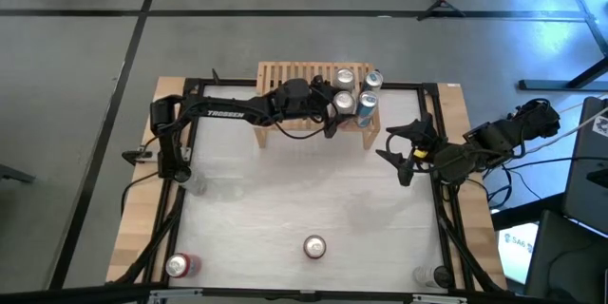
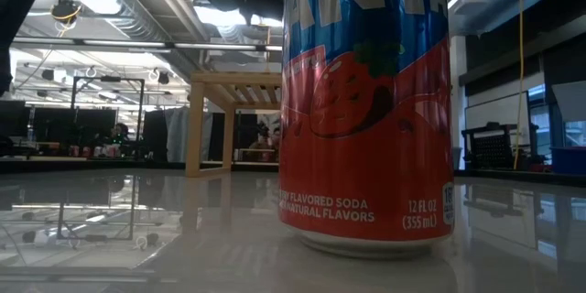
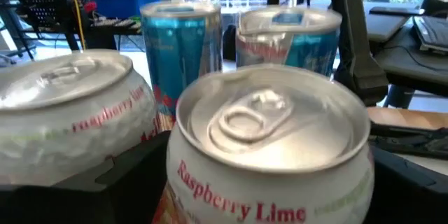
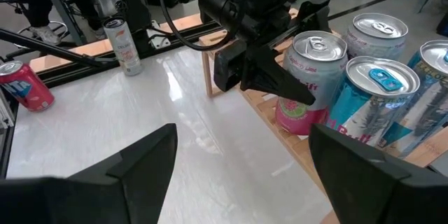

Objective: Place canned beverage on shelf
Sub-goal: Put the pink soda can on the shelf aligned with the other pink soda can, then put the top white yellow soda can on the shelf

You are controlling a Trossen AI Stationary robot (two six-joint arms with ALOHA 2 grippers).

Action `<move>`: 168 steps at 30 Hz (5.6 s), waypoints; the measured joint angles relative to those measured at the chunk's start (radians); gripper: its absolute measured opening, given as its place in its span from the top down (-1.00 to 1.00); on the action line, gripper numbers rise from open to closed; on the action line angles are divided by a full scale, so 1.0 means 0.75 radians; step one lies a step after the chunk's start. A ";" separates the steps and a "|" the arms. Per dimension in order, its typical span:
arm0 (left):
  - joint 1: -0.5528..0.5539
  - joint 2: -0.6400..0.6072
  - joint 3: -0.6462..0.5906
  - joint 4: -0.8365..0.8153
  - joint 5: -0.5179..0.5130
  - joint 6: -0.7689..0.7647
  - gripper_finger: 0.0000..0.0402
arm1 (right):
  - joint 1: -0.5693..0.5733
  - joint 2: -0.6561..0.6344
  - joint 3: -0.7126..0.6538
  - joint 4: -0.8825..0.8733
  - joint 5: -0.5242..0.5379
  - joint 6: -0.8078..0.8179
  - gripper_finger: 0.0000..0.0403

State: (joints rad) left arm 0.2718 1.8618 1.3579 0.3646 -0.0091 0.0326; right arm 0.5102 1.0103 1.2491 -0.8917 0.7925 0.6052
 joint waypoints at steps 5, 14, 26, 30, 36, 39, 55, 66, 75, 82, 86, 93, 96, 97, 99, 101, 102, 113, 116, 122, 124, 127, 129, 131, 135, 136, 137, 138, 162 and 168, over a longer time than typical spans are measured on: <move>0.000 -0.023 0.000 0.019 0.005 0.003 -0.77 | 0.000 0.000 0.000 0.005 0.000 0.000 -0.55; 0.007 -0.167 0.000 0.052 0.028 0.005 -0.77 | 0.000 0.000 -0.001 0.005 0.000 0.000 -0.55; -0.167 -0.467 0.000 -0.291 -0.003 -0.270 -0.78 | 0.000 0.000 -0.001 0.000 0.001 -0.014 -0.55; -0.302 -0.620 0.000 -0.682 -0.125 -0.386 -0.78 | 0.000 0.000 -0.001 -0.001 0.001 -0.015 -0.55; -0.510 -0.851 0.000 -1.283 -0.375 -0.736 -0.78 | 0.000 0.000 -0.001 0.001 -0.002 -0.075 -0.55; -0.601 -0.923 0.000 -1.567 -0.378 -0.956 -0.78 | 0.000 0.000 -0.001 0.017 -0.048 -0.073 -0.55; -0.776 -1.067 0.119 -2.560 -0.164 -1.355 -0.78 | 0.000 0.199 -0.001 0.503 -0.245 -0.093 -0.55; -0.750 -1.141 0.095 -2.581 -0.149 -1.092 -0.78 | 0.000 0.413 -0.001 0.677 -0.286 0.068 -0.55; -0.750 -1.267 -0.093 -2.581 -0.147 -0.690 -0.78 | 0.000 0.528 -0.001 0.751 -0.350 0.157 -0.55; -0.750 -1.308 -0.334 -2.584 0.018 -0.623 -0.78 | 0.001 0.576 -0.001 0.787 -0.371 0.175 -0.55; -0.750 -1.307 -0.396 -2.582 0.013 -0.621 -0.78 | 0.001 0.579 -0.001 0.794 -0.358 0.170 -0.55; -0.750 -1.308 -0.478 -2.580 -0.027 -0.562 -0.78 | 0.000 0.579 -0.001 0.799 -0.339 0.165 -0.55; -0.750 -1.308 -0.533 -2.580 0.031 -0.562 -0.78 | 0.000 0.579 -0.001 0.799 -0.339 0.165 -0.55; -0.750 -1.308 -0.547 -2.579 0.043 -0.562 -0.78 | 0.000 0.579 -0.001 0.799 -0.339 0.165 -0.55; -0.750 -1.308 -0.575 -2.579 0.059 -0.562 -0.78 | 0.000 0.579 -0.001 0.799 -0.338 0.164 -0.55; -0.750 -1.308 -0.598 -2.579 0.061 -0.560 -0.78 | 0.000 0.579 -0.001 0.799 -0.338 0.163 -0.55; -0.750 -1.308 -0.607 -2.579 0.064 -0.555 -0.78 | 0.000 0.579 -0.001 0.799 -0.338 0.163 -0.55; -0.750 -1.306 -0.677 -2.581 0.169 -0.564 -0.73 | 0.000 0.579 -0.001 0.798 -0.315 0.160 -0.55; -0.750 -1.297 -0.690 -2.581 0.181 -0.561 -0.60 | 0.000 0.579 -0.001 0.798 -0.313 0.160 -0.55; -0.751 -1.271 -0.658 -2.583 0.170 -0.553 -0.18 | 0.000 0.579 0.000 0.798 -0.314 0.160 -0.55; -0.751 -1.249 -0.625 -2.580 0.165 -0.544 -0.16 | 0.000 0.578 0.000 0.797 -0.314 0.160 -0.55; -0.751 -1.199 -0.553 -2.582 0.145 -0.523 -0.16 | 0.000 0.578 0.000 0.797 -0.315 0.158 -0.55; -0.751 -1.152 -0.487 -2.579 0.119 -0.500 -0.16 | 0.000 0.578 0.000 0.796 -0.326 0.157 -0.55; -0.751 -1.091 -0.413 -2.574 0.084 -0.461 -0.16 | 0.000 0.578 0.000 0.795 -0.327 0.150 -0.55; -0.751 -0.915 -0.255 -2.576 -0.001 -0.320 -0.20 | 0.000 0.578 0.000 0.794 -0.350 0.133 -0.55; -0.751 -0.868 -0.220 -2.571 -0.020 -0.266 -0.21 | 0.000 0.578 0.000 0.793 -0.351 0.131 -0.55; -0.750 -0.819 -0.183 -2.567 -0.034 -0.214 -0.21 | 0.000 0.578 0.000 0.792 -0.356 0.131 -0.55; -0.745 -0.769 -0.146 -2.559 -0.039 -0.155 -0.22 | 0.000 0.578 0.000 0.792 -0.364 0.131 -0.55; -0.727 -0.091 0.300 -2.322 0.044 0.506 -0.25 | 0.000 0.578 0.000 0.767 -0.469 0.118 -0.55; -0.746 -0.091 0.300 -2.300 0.014 0.485 -0.25 | 0.000 0.578 0.000 0.767 -0.480 0.094 -0.55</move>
State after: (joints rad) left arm -0.2877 1.7935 1.5826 -1.3601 0.0013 0.3960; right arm 0.5102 1.4437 1.2491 -0.3168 0.4328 0.6754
